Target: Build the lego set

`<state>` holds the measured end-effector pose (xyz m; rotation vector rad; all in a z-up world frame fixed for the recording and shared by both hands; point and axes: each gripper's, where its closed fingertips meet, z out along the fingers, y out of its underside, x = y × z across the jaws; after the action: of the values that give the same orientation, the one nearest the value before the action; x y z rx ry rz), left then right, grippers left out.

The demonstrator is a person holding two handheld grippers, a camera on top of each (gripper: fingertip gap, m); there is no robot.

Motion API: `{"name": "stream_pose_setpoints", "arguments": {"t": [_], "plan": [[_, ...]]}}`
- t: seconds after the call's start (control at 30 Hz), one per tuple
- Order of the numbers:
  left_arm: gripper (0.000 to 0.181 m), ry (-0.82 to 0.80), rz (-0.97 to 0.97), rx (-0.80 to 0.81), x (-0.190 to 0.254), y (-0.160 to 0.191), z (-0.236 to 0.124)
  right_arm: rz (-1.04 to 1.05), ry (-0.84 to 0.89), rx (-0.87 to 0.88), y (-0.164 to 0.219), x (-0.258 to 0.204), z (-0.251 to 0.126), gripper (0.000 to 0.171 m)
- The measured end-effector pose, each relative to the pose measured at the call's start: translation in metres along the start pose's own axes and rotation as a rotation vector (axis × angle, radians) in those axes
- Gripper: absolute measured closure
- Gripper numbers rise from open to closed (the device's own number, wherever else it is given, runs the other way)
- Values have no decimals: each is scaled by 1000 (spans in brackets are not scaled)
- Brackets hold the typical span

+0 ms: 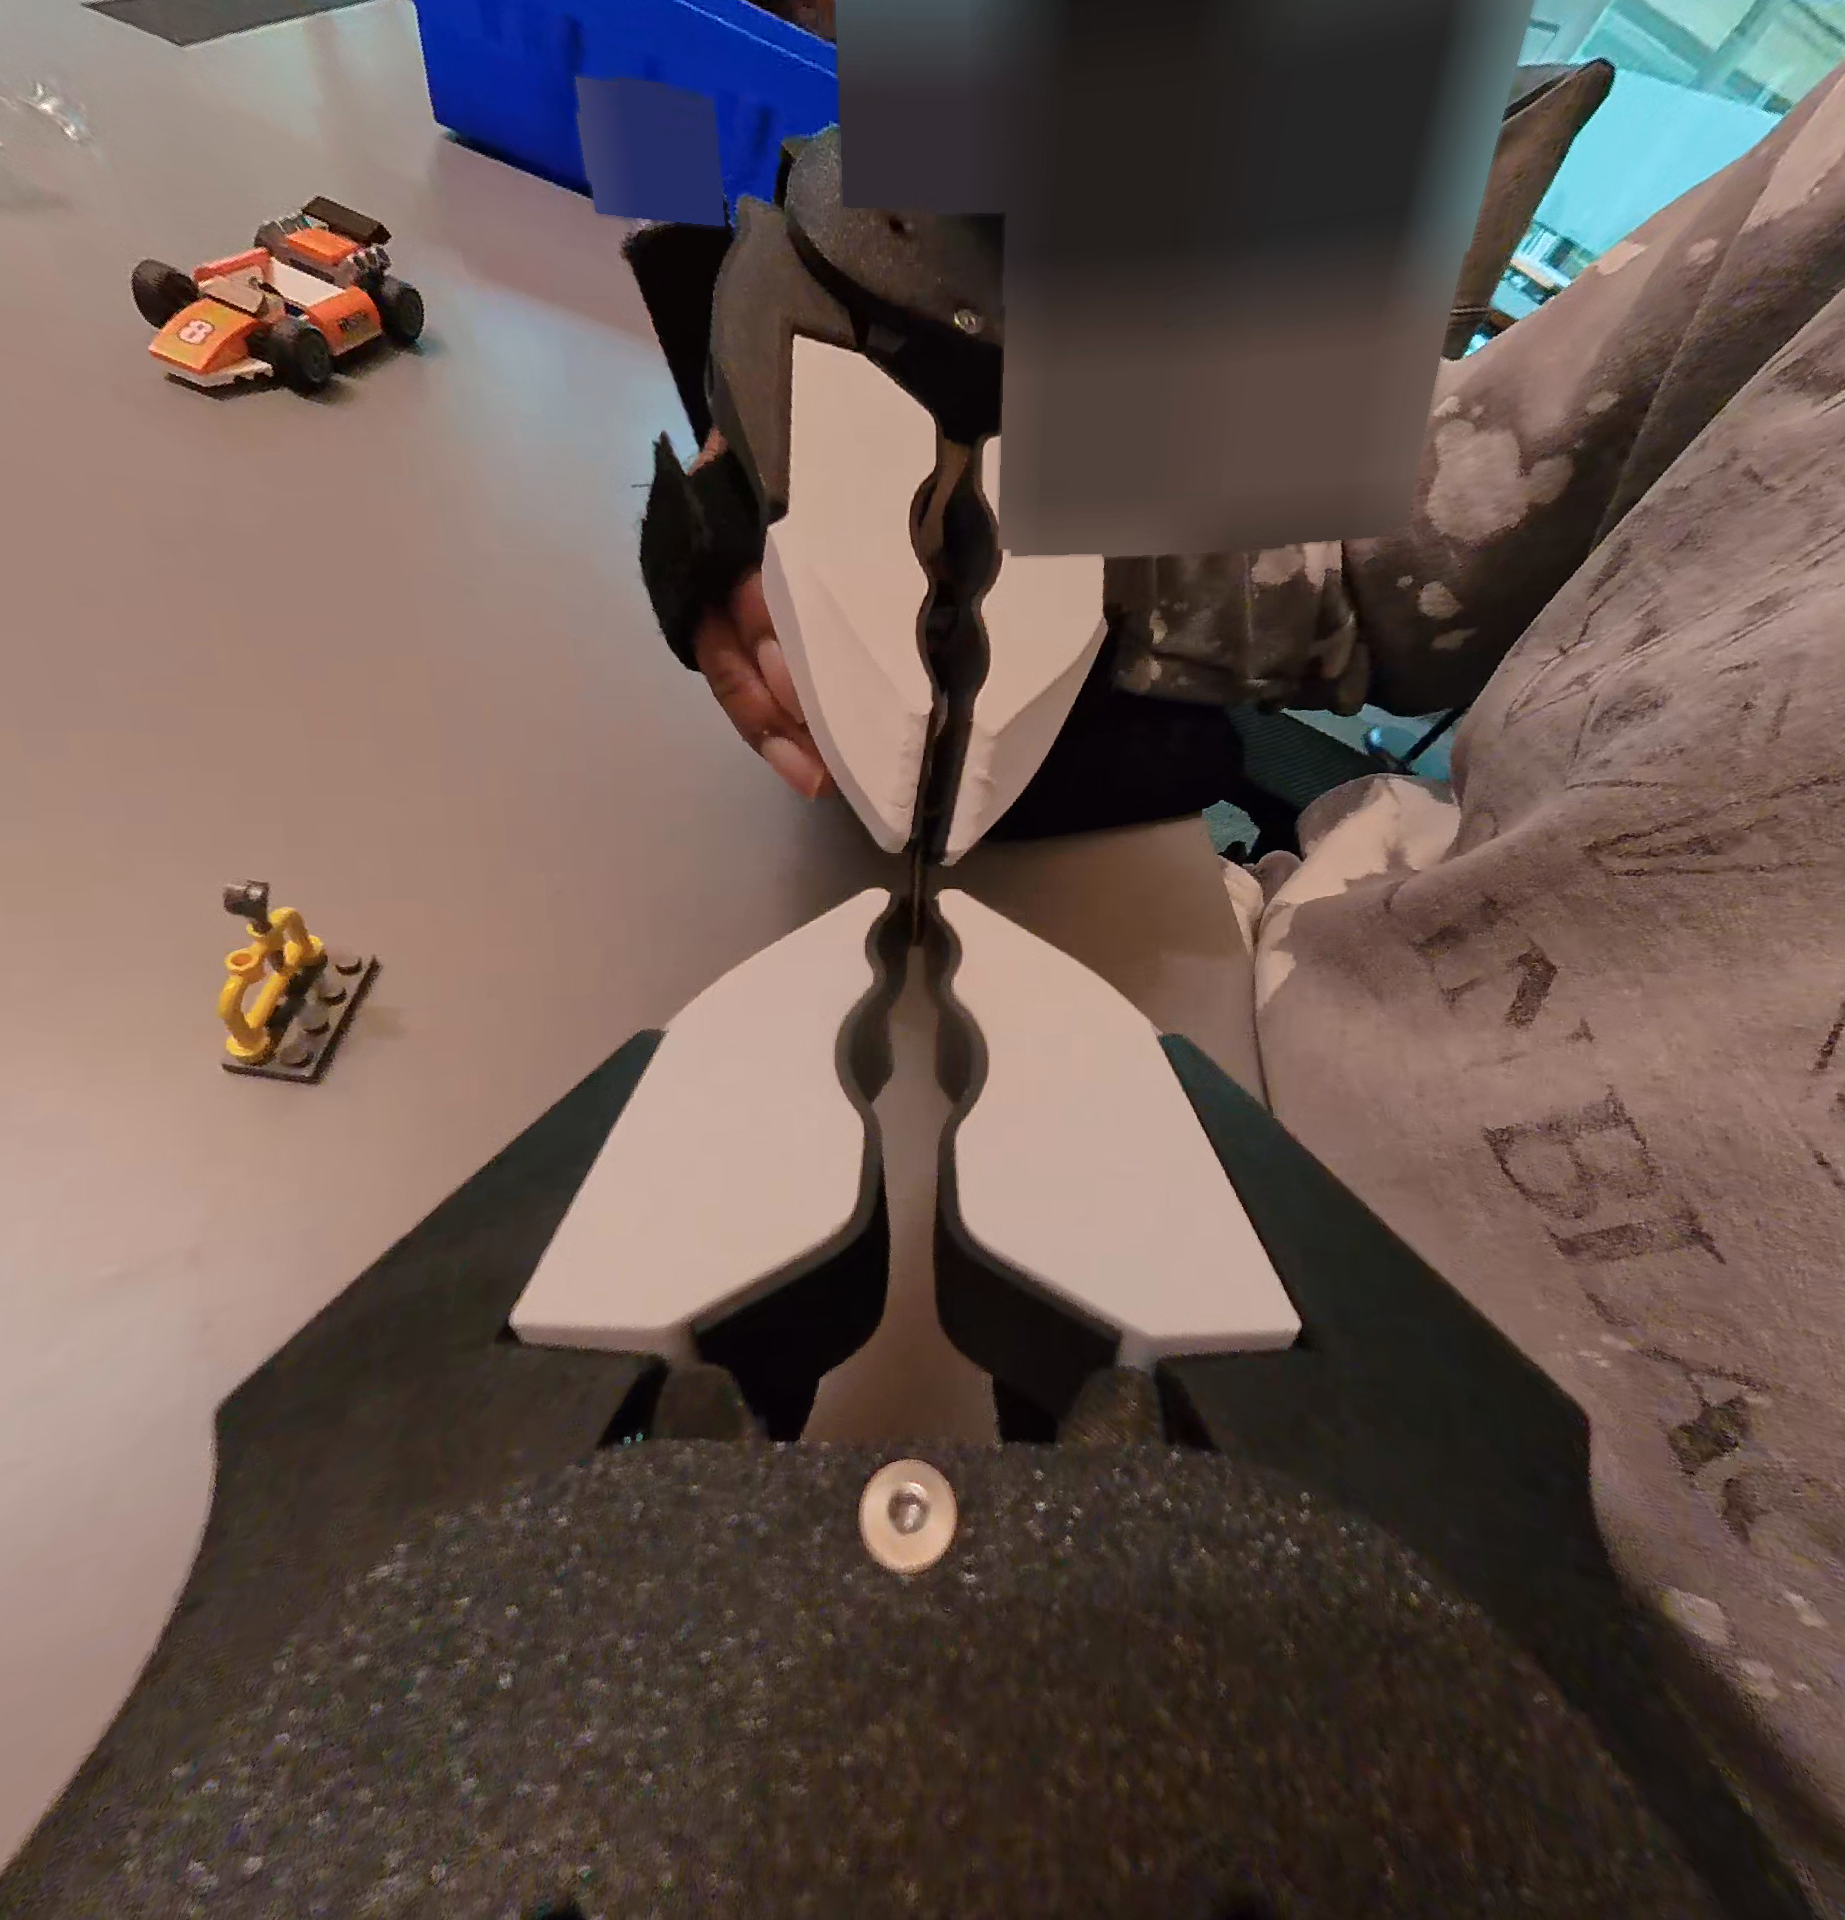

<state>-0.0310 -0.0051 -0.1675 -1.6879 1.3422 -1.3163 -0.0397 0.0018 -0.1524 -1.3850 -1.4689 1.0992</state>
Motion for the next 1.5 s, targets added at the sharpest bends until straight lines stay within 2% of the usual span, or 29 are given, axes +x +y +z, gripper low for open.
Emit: {"name": "stream_pose_setpoints", "arguments": {"t": [0.13,0.5,0.6,1.13,1.2,1.33,1.5], "plan": [[178,-49,38,12,-5,-2,0,38,14,12,0,5,-1,168],[178,-353,282,-7,-30,-2,0,172,96,6,8,25,-9,158],[178,-379,317,-23,-32,-1,0,178,97,4,10,25,-9,158],[178,-312,227,-22,-31,10,8,118,84,-78,23,19,-3,168],[172,-310,205,-16,-33,11,9,127,91,-80,24,21,-4,168],[166,-347,176,-14,-42,12,4,157,140,-54,23,32,-12,168],[163,-455,75,-37,-76,19,-17,202,278,-32,23,58,-30,168]]}}
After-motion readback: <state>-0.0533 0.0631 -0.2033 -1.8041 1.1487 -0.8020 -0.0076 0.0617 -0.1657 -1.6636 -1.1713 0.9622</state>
